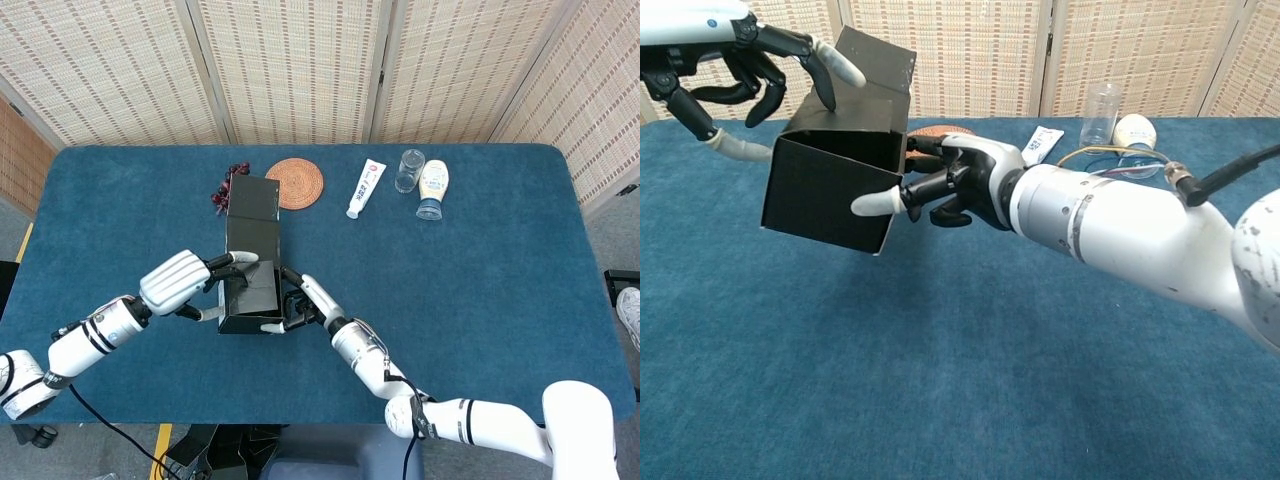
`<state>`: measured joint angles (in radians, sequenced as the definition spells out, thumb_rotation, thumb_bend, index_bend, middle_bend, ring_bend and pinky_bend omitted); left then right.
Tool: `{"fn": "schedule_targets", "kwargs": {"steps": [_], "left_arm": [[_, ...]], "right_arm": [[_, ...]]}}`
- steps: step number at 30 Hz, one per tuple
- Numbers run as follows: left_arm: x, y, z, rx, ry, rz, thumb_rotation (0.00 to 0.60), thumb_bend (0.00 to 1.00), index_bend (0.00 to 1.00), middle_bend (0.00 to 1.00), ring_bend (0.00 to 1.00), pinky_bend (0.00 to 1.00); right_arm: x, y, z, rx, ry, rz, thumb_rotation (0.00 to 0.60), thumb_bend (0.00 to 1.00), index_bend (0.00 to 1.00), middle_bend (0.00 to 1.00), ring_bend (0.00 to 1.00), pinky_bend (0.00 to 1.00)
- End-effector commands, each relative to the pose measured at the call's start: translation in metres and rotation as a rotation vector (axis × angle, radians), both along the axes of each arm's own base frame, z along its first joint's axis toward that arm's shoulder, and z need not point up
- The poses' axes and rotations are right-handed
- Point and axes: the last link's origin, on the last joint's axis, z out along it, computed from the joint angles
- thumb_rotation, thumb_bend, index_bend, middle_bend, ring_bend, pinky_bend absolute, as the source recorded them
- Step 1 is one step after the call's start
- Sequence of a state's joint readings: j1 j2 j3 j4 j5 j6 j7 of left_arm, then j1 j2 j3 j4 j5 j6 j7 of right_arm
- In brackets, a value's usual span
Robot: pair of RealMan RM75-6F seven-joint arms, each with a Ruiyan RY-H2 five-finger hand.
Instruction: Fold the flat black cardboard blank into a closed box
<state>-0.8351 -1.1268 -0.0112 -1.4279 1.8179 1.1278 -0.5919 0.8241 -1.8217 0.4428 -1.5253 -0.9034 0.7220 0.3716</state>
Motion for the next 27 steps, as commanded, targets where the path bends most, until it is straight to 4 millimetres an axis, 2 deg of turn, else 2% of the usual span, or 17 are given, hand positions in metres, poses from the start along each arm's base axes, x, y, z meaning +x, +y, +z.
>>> {"fn": "schedule_targets", "kwargs": {"steps": [1, 13, 21, 23, 27], "left_arm": [[0.002, -0.001, 0.001, -0.01, 0.027, -0.006, 0.6, 0.27, 0.33, 0.17, 0.63, 0.9], [0.01, -0.001, 0.004, -0.017, 0.101, -0.035, 0.6, 0.44, 0.37, 0.19, 0.63, 0.9], [0.013, -0.002, 0.0, -0.034, 0.143, -0.054, 0.6, 0.46, 0.44, 0.27, 0.63, 0.89], [0.013, -0.002, -0.001, -0.033, 0.159, -0.07, 0.6, 0.46, 0.47, 0.3, 0.63, 0.89], [0.012, -0.004, -0.007, -0.021, 0.207, -0.12, 0.6, 0.46, 0.55, 0.42, 0.63, 0.89]], "right_arm": [[0.0, -0.001, -0.001, 0.001, 0.0, -0.002, 0.6, 0.26, 0.3, 0.42, 0.69, 0.98], [0.005, -0.003, -0.002, 0.013, -0.016, 0.001, 0.6, 0.27, 0.3, 0.42, 0.69, 0.98], [0.005, -0.003, -0.003, 0.025, -0.024, 0.005, 0.6, 0.27, 0.3, 0.42, 0.69, 0.98], [0.006, -0.003, -0.003, 0.027, -0.025, 0.012, 0.6, 0.27, 0.3, 0.42, 0.69, 0.98], [0.006, -0.004, -0.001, 0.03, -0.015, 0.031, 0.6, 0.32, 0.3, 0.42, 0.69, 0.98]]}}
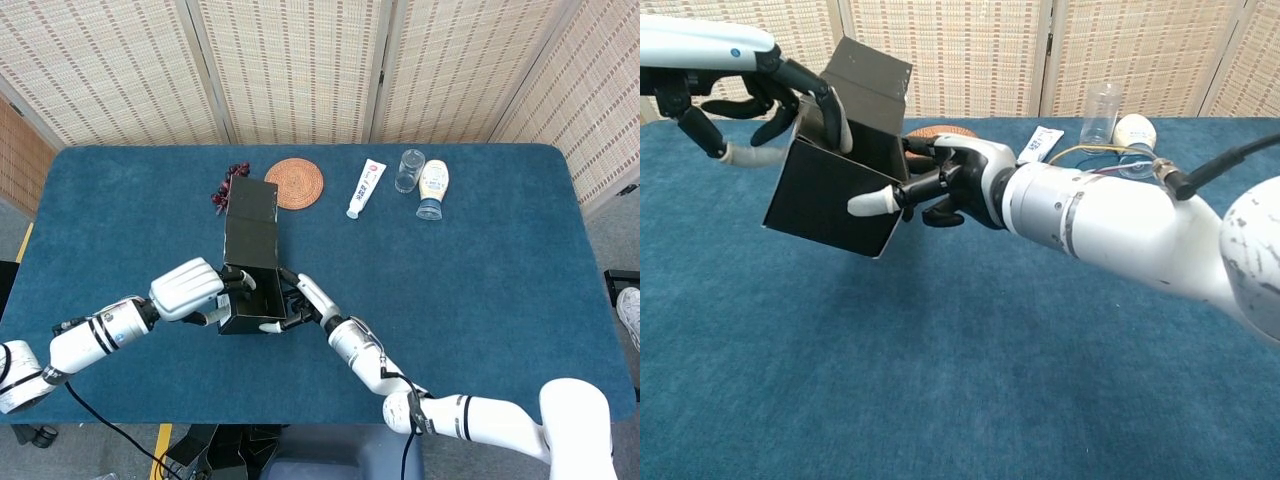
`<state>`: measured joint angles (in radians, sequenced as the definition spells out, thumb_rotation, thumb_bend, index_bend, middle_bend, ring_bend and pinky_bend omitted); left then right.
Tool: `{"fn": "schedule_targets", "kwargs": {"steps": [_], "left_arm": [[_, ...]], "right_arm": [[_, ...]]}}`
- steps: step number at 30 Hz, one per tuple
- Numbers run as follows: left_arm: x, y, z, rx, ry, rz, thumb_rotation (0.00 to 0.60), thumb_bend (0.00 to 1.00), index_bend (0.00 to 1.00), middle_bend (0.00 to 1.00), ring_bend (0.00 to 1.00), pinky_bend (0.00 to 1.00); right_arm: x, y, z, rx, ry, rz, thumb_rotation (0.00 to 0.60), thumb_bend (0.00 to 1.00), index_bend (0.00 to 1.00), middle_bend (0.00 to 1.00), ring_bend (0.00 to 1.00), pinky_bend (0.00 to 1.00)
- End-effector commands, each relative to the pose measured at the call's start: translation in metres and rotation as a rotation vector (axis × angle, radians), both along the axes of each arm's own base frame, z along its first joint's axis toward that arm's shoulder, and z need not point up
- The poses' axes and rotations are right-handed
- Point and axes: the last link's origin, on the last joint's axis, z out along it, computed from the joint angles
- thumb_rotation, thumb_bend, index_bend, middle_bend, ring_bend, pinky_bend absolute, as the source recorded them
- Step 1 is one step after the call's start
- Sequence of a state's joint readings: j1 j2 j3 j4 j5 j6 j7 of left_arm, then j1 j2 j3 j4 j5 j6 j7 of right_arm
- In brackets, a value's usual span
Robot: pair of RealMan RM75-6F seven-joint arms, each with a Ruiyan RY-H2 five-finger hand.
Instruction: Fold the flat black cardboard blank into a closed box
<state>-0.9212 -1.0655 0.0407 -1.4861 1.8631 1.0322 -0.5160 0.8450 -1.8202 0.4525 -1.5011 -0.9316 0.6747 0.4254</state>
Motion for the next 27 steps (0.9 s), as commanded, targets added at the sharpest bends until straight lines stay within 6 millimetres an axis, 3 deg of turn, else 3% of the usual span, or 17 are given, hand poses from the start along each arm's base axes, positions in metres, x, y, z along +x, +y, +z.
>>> {"fn": "schedule_targets", "kwargs": {"steps": [1, 13, 19, 27], "left_arm": [[-0.001, -0.001, -0.005, 0.002, 0.04, -0.039, 0.6, 0.46, 0.56, 0.44, 0.63, 0.89], [0.001, -0.006, -0.018, -0.013, 0.089, -0.086, 0.6, 0.46, 0.71, 0.64, 0.63, 0.85], [0.0, -0.007, -0.022, -0.016, 0.076, -0.085, 0.6, 0.47, 0.69, 0.62, 0.63, 0.84], [0.001, -0.009, -0.026, -0.002, 0.067, -0.091, 0.6, 0.67, 0.73, 0.66, 0.63, 0.81]], "right_arm": [[0.0, -0.001, 0.001, 0.003, 0.002, 0.007, 0.6, 0.33, 0.3, 0.42, 0.69, 0.98], [0.0, 0.002, 0.0, 0.009, 0.009, 0.038, 0.6, 0.33, 0.3, 0.42, 0.69, 0.98], [0.001, 0.002, 0.0, 0.007, -0.001, 0.047, 0.6, 0.34, 0.3, 0.42, 0.69, 0.98], [0.005, 0.005, 0.0, 0.005, -0.013, 0.069, 0.6, 0.37, 0.3, 0.42, 0.69, 0.98]]}}
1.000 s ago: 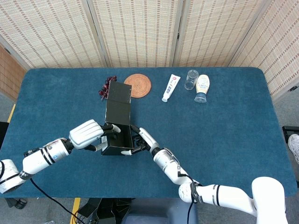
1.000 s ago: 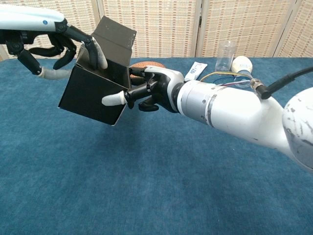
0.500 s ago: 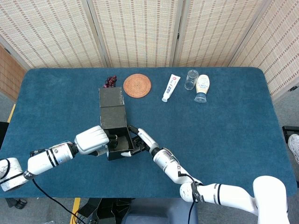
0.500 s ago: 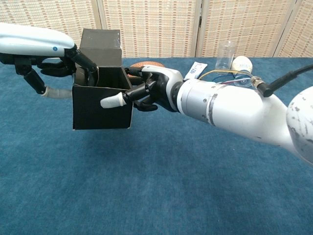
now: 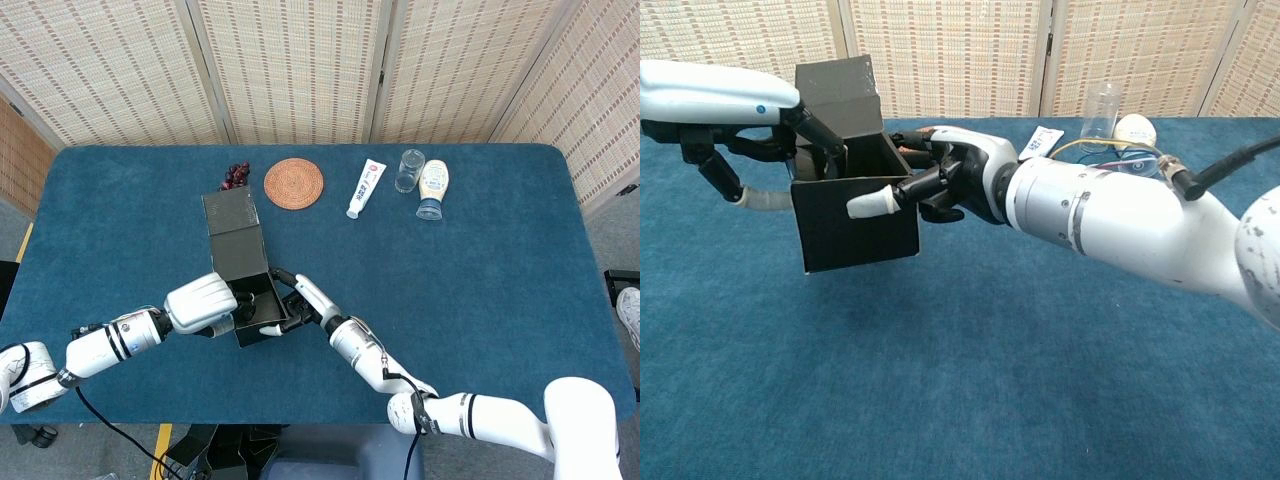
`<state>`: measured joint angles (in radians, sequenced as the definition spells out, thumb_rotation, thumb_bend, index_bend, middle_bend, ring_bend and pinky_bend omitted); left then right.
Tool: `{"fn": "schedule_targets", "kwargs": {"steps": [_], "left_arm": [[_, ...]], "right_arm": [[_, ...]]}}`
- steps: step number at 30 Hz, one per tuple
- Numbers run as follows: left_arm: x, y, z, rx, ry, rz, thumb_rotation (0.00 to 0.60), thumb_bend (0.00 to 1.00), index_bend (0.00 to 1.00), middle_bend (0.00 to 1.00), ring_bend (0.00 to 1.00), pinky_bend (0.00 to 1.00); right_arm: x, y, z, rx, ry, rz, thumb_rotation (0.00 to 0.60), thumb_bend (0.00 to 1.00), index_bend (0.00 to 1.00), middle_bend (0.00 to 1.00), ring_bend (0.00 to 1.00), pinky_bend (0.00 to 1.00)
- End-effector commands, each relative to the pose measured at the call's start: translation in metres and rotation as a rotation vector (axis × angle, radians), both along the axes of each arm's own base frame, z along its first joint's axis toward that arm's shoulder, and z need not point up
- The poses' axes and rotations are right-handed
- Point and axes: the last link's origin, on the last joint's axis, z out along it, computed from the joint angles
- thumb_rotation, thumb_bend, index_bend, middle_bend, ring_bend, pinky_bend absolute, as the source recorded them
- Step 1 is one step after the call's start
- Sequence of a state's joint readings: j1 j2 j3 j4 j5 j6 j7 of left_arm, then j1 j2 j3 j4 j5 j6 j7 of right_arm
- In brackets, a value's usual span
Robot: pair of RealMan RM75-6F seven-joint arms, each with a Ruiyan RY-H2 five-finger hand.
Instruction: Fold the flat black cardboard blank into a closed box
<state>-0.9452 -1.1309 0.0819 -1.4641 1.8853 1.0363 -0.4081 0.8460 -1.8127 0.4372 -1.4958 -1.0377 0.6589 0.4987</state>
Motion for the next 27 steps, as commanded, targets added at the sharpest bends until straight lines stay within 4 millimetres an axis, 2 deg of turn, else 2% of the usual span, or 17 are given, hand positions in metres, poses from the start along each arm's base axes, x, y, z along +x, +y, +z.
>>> {"fn": "schedule_targets", "kwargs": {"steps": [1, 7, 13, 20, 27], "left_arm": [[0.0, -0.001, -0.001, 0.0, 0.003, 0.003, 0.6, 0.69, 0.73, 0.66, 0.63, 0.81], [0.001, -0.002, 0.001, 0.002, -0.009, 0.01, 0.6, 0.7, 0.71, 0.66, 0.63, 0.78], [-0.004, -0.001, 0.01, 0.006, -0.038, 0.037, 0.6, 0.69, 0.57, 0.53, 0.58, 0.71], [-0.017, -0.004, 0.024, 0.025, -0.089, 0.087, 0.6, 0.69, 0.49, 0.47, 0.55, 0.7], [-0.026, -0.008, 0.033, 0.034, -0.149, 0.114, 0.6, 0.69, 0.46, 0.42, 0.53, 0.69]], "right_arm": [[0.001, 0.001, 0.0, 0.007, -0.003, 0.008, 0.6, 0.37, 0.3, 0.42, 0.69, 0.98], [-0.002, 0.001, 0.0, -0.003, 0.011, 0.027, 0.6, 0.39, 0.3, 0.42, 0.69, 0.98], [-0.007, 0.0, 0.001, -0.012, 0.02, 0.027, 0.6, 0.39, 0.3, 0.42, 0.69, 0.98], [-0.014, -0.004, 0.004, -0.029, 0.016, 0.007, 0.6, 0.4, 0.3, 0.42, 0.69, 0.98], [-0.019, -0.004, 0.004, -0.031, 0.019, 0.002, 0.6, 0.4, 0.3, 0.42, 0.69, 0.98]]}}
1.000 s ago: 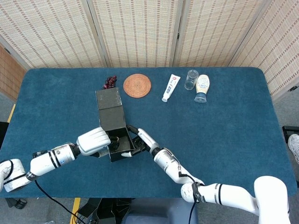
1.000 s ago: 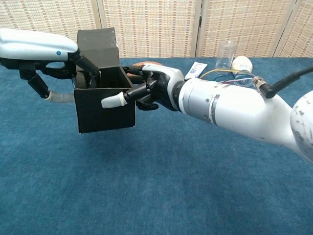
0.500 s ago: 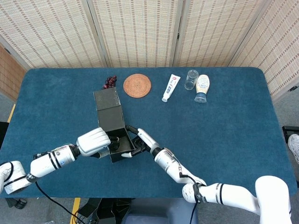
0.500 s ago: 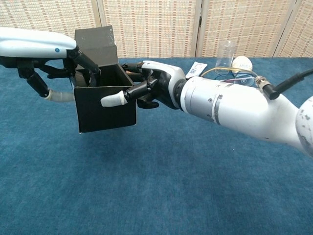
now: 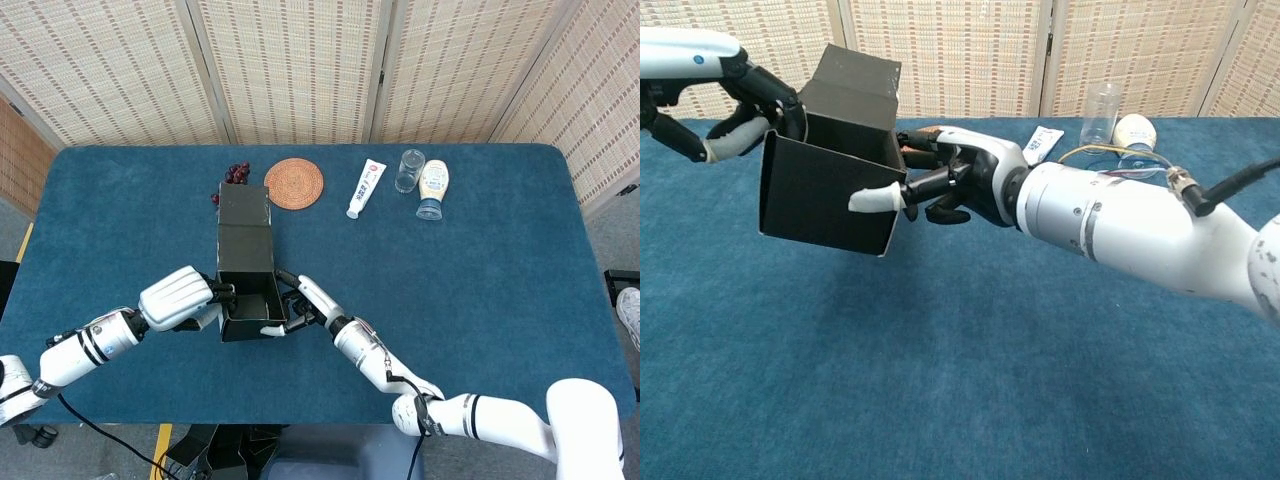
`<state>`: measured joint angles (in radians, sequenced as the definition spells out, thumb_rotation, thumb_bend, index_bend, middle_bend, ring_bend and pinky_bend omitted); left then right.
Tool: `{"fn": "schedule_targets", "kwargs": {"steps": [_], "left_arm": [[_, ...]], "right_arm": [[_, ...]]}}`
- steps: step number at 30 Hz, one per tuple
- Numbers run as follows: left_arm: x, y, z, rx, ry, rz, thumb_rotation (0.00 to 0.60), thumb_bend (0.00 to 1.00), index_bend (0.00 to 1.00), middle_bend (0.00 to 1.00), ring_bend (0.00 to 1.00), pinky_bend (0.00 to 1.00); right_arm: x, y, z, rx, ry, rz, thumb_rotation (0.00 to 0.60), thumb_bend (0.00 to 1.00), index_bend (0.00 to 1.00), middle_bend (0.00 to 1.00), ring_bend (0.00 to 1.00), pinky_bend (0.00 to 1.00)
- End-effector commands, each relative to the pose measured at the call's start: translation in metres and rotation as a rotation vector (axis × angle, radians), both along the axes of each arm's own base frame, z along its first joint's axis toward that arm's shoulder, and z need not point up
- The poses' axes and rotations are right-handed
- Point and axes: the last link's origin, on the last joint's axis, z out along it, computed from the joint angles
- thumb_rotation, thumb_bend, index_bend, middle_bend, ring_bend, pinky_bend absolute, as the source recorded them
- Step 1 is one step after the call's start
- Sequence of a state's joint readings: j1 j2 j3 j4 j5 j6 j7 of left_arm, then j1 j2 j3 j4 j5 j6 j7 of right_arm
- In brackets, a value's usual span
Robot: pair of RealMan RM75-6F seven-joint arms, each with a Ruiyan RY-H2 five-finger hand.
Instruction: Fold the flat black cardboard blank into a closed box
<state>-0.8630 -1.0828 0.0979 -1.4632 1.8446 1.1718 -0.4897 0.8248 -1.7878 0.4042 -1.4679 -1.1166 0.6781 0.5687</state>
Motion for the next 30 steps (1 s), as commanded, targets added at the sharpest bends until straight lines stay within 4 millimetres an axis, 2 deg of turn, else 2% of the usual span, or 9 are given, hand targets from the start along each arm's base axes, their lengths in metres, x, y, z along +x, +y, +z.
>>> {"fn": "schedule_targets", "kwargs": {"steps": [1, 9, 11, 14, 16, 18, 22, 30], "left_arm": [[-0.003, -0.001, 0.002, 0.0, -0.027, 0.012, 0.6, 0.69, 0.46, 0.41, 0.53, 0.69], [-0.005, -0.002, -0.001, -0.008, -0.054, 0.011, 0.6, 0.69, 0.56, 0.46, 0.53, 0.69], [-0.006, -0.001, -0.002, -0.001, -0.051, 0.005, 0.6, 0.69, 0.52, 0.43, 0.53, 0.69], [-0.008, 0.0, -0.002, 0.004, -0.044, 0.015, 0.6, 0.64, 0.35, 0.29, 0.49, 0.67], [-0.009, 0.0, -0.001, 0.014, -0.032, 0.017, 0.6, 0.58, 0.22, 0.16, 0.39, 0.63], [-0.011, -0.001, -0.001, 0.023, -0.024, 0.021, 0.6, 0.54, 0.15, 0.1, 0.31, 0.6], [-0.016, -0.002, 0.0, 0.028, -0.018, 0.048, 0.6, 0.52, 0.11, 0.06, 0.23, 0.56], [-0.03, 0.003, 0.014, 0.079, -0.122, 0.165, 0.6, 0.52, 0.06, 0.04, 0.21, 0.56]], "right_arm": [[-0.002, 0.0, -0.001, 0.001, 0.001, -0.001, 0.6, 0.4, 0.3, 0.42, 0.69, 0.98], [0.002, 0.001, -0.002, -0.002, 0.007, 0.016, 0.6, 0.4, 0.3, 0.42, 0.69, 0.98], [0.001, 0.0, -0.004, -0.003, 0.022, 0.021, 0.6, 0.4, 0.3, 0.42, 0.69, 0.98], [0.0, -0.001, -0.005, -0.013, 0.041, 0.025, 0.6, 0.4, 0.3, 0.42, 0.69, 0.98], [-0.001, -0.002, -0.005, -0.025, 0.055, 0.029, 0.6, 0.4, 0.3, 0.42, 0.69, 0.98], [-0.003, -0.004, -0.004, -0.042, 0.07, 0.03, 0.6, 0.4, 0.3, 0.42, 0.69, 0.98], [-0.006, -0.005, -0.003, -0.064, 0.096, 0.033, 0.6, 0.4, 0.3, 0.42, 0.69, 0.98], [-0.014, -0.002, -0.02, -0.102, 0.187, 0.05, 0.6, 0.4, 0.3, 0.4, 0.69, 0.98]]}}
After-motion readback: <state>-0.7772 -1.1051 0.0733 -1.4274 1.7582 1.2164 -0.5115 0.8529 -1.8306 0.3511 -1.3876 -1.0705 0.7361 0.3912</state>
